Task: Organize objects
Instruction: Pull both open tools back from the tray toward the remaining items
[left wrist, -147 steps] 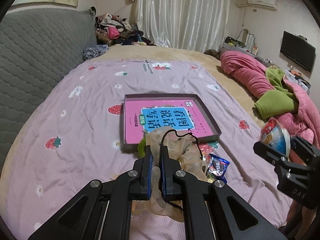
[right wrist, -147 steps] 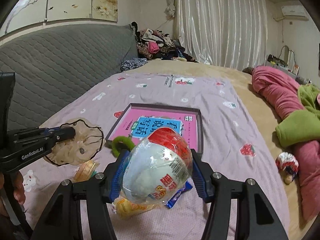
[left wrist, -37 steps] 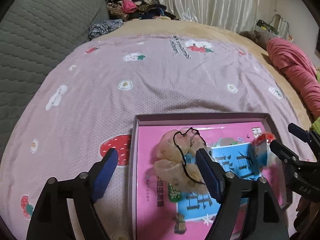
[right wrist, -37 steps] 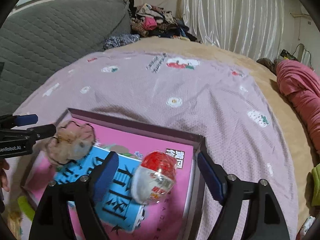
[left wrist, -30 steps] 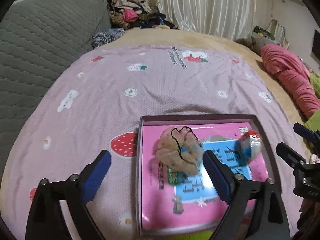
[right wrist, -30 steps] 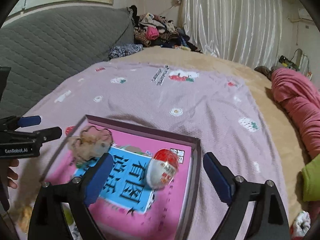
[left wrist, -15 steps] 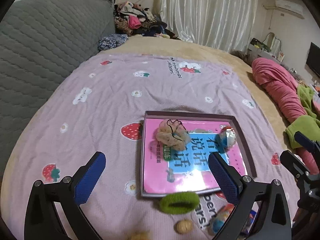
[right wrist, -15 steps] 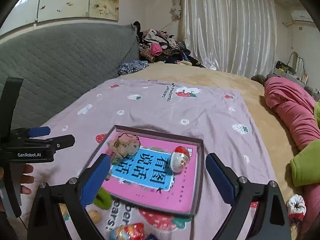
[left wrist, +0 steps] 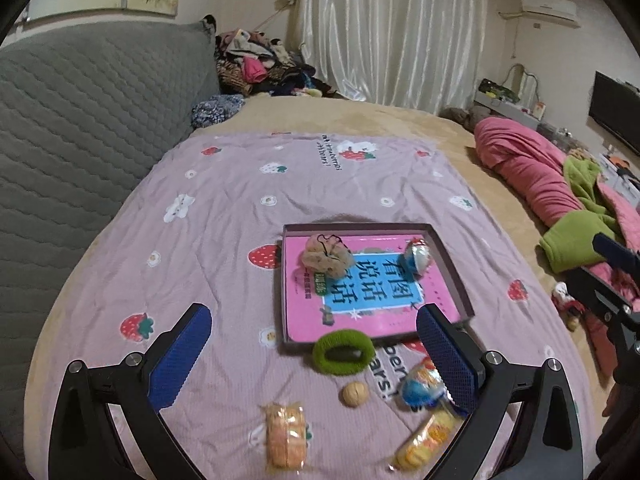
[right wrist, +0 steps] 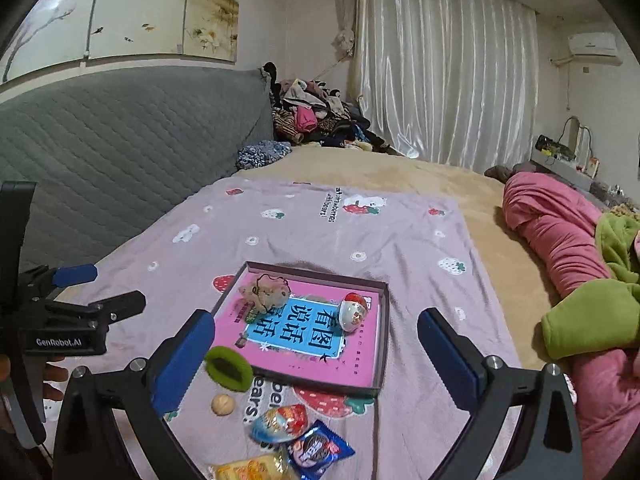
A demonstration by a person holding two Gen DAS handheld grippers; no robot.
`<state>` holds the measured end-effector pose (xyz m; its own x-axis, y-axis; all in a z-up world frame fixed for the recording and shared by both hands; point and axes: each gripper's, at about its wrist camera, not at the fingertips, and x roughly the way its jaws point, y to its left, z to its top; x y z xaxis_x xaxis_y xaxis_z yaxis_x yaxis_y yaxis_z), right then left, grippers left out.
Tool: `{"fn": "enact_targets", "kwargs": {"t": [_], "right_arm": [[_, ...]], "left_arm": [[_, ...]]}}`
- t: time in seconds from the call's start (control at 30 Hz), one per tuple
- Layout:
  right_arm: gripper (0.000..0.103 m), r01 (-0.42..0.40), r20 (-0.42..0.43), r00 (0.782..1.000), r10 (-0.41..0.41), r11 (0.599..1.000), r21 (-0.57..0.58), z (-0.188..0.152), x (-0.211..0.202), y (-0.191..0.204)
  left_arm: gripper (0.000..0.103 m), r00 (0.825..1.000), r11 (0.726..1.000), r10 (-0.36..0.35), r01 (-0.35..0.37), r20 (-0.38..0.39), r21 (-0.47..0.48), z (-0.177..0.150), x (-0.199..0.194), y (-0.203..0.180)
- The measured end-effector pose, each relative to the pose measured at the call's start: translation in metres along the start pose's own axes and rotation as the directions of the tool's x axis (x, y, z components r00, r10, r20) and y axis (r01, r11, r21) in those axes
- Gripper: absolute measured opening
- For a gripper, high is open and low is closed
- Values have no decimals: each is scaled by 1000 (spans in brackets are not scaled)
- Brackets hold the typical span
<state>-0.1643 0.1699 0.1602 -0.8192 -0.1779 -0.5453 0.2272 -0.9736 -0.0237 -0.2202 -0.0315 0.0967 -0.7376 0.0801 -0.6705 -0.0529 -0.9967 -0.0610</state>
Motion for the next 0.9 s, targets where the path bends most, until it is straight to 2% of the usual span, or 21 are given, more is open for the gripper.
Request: {"fn": "enact_targets", "kwargs": {"t": [0.43, 0.9], "right_arm": [[102, 18, 1, 1000, -18, 1000, -10, -15, -53, 25], [102, 28, -28, 999, -29, 1000, -10, -40, -76, 50]], "left_arm": [[102, 1000, 1000, -4, 3, 17, 31, -32, -54, -5], [102, 1000, 999, -2, 2, 3, 37, -67, -73, 4]]}}
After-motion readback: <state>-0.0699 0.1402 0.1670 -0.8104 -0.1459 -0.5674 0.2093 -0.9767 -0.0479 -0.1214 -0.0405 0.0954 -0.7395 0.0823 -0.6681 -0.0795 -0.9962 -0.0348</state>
